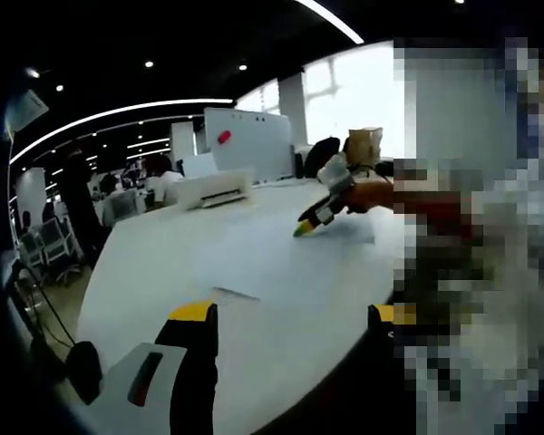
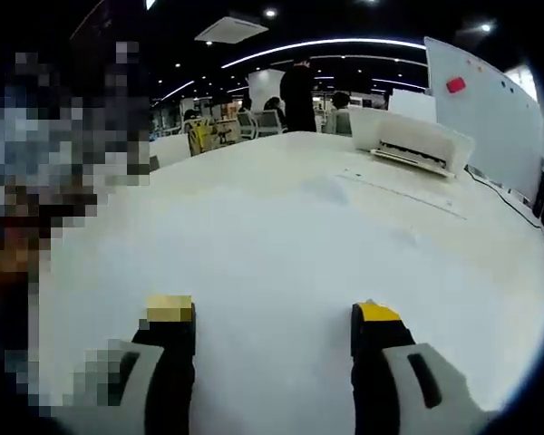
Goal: Organize the stack of printing papers by aligning and flattening the scattered papers on the table
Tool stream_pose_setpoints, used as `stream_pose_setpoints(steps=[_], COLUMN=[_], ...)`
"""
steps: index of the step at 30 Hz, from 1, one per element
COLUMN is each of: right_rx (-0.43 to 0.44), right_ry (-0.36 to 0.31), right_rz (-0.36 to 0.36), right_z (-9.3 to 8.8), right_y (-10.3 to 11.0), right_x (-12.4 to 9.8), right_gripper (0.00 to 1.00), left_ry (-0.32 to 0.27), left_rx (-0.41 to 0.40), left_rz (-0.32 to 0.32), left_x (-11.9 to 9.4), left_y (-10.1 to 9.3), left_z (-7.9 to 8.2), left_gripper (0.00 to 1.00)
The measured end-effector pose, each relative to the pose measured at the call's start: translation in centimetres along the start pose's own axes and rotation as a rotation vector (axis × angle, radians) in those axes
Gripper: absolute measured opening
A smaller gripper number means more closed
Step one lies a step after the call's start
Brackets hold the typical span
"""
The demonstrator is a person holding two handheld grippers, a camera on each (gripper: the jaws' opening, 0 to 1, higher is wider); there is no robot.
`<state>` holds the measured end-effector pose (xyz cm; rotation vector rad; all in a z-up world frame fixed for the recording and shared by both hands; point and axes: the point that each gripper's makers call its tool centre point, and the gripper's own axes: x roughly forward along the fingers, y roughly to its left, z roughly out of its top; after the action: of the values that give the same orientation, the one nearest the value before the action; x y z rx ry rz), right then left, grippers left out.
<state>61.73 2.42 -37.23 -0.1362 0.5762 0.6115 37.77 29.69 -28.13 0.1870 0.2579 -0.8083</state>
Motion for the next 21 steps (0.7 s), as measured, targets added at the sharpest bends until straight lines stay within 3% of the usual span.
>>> stream_pose_setpoints(steps=[16,21], right_rx=[-0.021,-0.002], right_ry=[0.016,0.012], right_rz=[-0.036,-0.055], right_z=[-0.1,-0.1], right_y=[-0.5,-1.2], right_x=[-0.1,-0.2], right_gripper=[0.46,0.34], left_ry=[0.000,0.000], left_rx=[-0.002,0.000], left_rz=[0.003,0.003], left_x=[-0.2,-0.3], left_y=[0.1,0.0], left_z=[0.0,-0.1], left_gripper=[0.70,0.70])
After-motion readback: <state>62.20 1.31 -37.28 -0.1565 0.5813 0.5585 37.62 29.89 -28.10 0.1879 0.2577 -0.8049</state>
